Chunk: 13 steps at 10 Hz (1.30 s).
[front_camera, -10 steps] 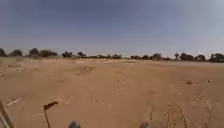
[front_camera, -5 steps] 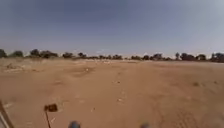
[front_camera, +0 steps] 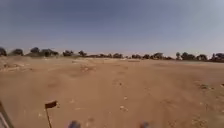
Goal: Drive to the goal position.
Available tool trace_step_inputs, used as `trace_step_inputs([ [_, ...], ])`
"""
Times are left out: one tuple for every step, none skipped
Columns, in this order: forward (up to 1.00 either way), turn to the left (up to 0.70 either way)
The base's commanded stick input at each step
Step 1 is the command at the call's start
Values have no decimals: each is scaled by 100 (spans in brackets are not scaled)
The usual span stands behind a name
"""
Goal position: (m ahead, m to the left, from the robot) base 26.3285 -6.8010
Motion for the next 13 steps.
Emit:
trace_step_inputs([
  [50,0],
  [50,0],
  [50,0],
  [50,0],
  [50,0],
  [50,0],
  [50,0],
  [50,0],
  [50,0],
  [50,0],
  [50,0],
  [50,0],
  [50,0],
])
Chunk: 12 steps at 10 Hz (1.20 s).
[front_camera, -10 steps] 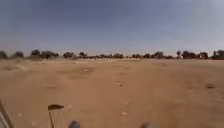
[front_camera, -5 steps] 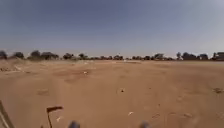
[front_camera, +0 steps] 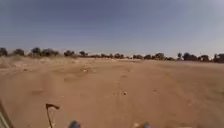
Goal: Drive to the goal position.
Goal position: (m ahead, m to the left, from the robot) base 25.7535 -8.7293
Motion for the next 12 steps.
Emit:
trace_step_inputs([
  [50,0],
  [50,0],
  [50,0],
  [50,0],
  [50,0],
  [50,0],
  [50,0],
  [50,0],
  [50,0],
  [50,0],
  [50,0],
  [50,0],
])
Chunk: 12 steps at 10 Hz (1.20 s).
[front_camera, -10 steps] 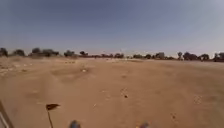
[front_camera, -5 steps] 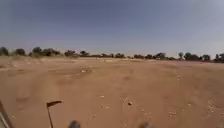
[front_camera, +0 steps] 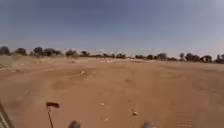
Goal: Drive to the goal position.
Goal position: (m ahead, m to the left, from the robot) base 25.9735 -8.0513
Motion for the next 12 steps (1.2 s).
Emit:
trace_step_inputs([
  [50,0],
  [50,0],
  [50,0],
  [50,-11],
  [50,-50],
  [50,-45],
  [50,-25],
  [50,0],
  [50,0],
  [50,0],
  [50,0],
  [50,0],
])
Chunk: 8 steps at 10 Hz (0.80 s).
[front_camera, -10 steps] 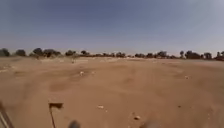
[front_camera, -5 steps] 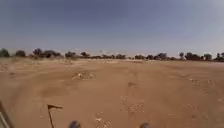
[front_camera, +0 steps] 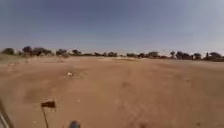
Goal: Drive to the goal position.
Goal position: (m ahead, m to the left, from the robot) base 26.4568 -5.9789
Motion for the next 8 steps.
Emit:
trace_step_inputs([
  [50,0],
  [50,0],
  [50,0],
  [50,0],
  [50,0],
  [50,0],
  [50,0],
  [50,0],
])
